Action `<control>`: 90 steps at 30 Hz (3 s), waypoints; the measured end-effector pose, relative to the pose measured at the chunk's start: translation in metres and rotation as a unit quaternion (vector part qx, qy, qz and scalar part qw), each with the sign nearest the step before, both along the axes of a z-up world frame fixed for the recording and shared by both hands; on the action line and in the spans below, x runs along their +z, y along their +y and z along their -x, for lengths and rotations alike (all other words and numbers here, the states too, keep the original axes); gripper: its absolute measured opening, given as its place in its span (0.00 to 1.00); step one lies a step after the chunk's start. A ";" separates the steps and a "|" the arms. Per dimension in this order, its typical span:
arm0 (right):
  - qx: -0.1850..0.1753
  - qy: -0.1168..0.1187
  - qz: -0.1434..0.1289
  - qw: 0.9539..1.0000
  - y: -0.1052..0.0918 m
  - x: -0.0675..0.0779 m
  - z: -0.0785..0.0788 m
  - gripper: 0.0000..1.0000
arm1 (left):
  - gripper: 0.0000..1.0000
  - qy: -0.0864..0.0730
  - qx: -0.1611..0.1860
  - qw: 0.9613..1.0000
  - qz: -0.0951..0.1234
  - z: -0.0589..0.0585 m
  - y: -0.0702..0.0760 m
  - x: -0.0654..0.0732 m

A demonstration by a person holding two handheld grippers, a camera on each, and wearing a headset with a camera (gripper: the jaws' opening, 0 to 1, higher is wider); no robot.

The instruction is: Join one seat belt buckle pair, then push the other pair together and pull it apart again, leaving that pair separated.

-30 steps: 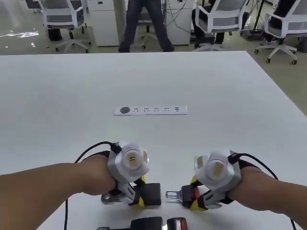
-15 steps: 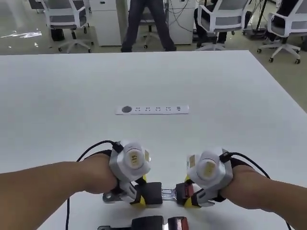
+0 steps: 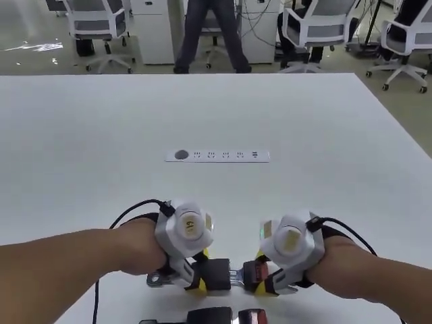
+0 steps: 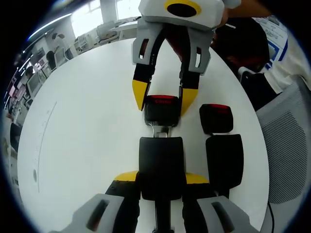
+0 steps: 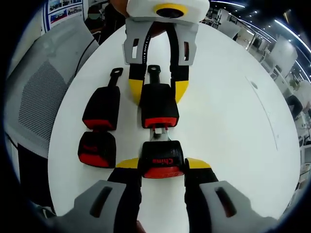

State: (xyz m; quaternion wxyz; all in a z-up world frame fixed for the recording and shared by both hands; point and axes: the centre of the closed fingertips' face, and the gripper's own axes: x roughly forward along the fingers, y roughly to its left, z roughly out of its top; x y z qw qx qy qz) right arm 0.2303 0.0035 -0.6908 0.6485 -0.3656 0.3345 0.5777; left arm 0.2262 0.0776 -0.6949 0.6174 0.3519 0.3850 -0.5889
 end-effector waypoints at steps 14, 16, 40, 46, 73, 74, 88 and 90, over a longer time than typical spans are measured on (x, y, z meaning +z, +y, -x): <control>0.006 0.027 0.013 1.000 0.005 -0.005 -0.002 0.31 | 0.33 0.001 -0.010 1.000 0.010 -0.001 -0.001 0.000; 0.006 0.030 0.012 0.999 0.005 -0.005 -0.001 0.31 | 0.33 0.001 -0.009 1.000 0.010 -0.002 -0.001 -0.001; 0.006 0.026 0.009 1.000 0.017 -0.005 0.000 0.31 | 0.33 -0.001 -0.005 1.000 0.006 -0.003 0.000 -0.001; 0.007 0.019 0.010 1.000 0.016 -0.005 0.000 0.31 | 0.33 -0.001 -0.003 1.000 0.009 -0.002 0.000 0.001; -0.041 0.014 0.012 0.999 -0.058 -0.001 0.001 0.33 | 0.33 -0.002 -0.004 1.000 -0.008 -0.003 0.001 -0.001; -0.042 0.014 0.014 0.999 -0.063 -0.001 0.001 0.33 | 0.33 -0.002 -0.005 1.000 -0.008 -0.003 0.001 -0.001; -0.040 0.018 0.049 0.998 -0.125 -0.003 0.000 0.33 | 0.33 -0.002 -0.002 1.000 -0.003 -0.003 0.001 0.000; -0.040 0.018 0.050 0.998 -0.125 -0.002 0.003 0.33 | 0.34 -0.002 0.000 1.000 -0.002 -0.003 0.001 0.000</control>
